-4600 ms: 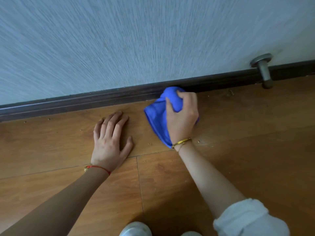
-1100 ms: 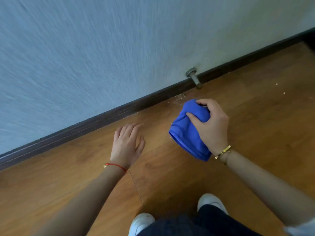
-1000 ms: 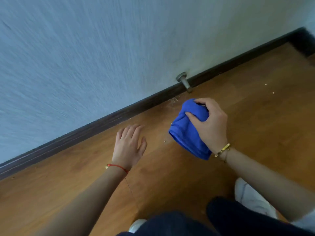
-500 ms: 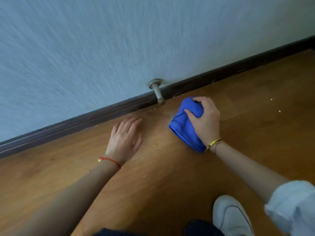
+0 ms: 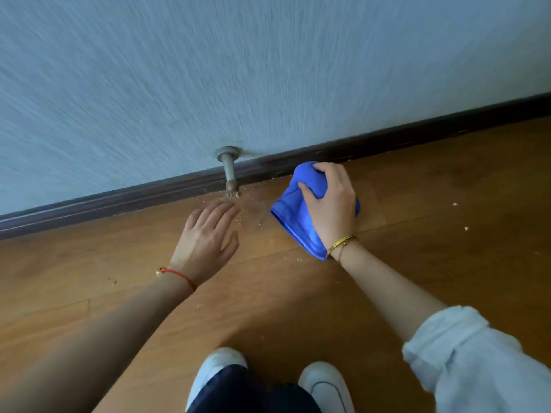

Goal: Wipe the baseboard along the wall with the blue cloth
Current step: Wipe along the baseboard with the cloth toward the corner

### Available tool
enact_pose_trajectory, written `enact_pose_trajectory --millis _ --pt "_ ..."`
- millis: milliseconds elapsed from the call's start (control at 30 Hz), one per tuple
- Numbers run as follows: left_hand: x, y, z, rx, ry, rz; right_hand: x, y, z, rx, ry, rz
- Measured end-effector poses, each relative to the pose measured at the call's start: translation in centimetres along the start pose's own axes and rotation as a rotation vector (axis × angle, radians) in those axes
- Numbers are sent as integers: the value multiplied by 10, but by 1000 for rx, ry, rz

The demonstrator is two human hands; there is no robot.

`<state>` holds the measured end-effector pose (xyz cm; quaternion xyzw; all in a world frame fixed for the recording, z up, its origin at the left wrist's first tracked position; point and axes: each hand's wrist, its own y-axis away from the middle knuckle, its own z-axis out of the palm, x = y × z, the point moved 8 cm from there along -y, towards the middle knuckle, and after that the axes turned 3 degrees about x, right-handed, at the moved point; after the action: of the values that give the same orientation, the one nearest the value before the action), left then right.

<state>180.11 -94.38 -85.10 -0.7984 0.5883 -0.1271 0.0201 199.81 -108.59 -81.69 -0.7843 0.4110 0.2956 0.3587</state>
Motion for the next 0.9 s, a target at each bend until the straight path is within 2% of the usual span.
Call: enact_pose_trajectory --millis 167,267,467,633,800,900 --pt "6 -5 29 0 20 -79 17 -6 13 17 36 -12" --pt "3 -6 40 51 25 -121 17 -8 25 32 89 -80" --pt "-3 1 54 108 61 -118 8 6 63 57 123 -142" --pt "-4 3 55 111 100 -140 5 10 75 5 129 -207" --pt "-4 2 54 106 105 -157 31 -2 51 102 173 -76" --pt "-4 2 54 102 114 -174 12 5 66 54 176 -128"
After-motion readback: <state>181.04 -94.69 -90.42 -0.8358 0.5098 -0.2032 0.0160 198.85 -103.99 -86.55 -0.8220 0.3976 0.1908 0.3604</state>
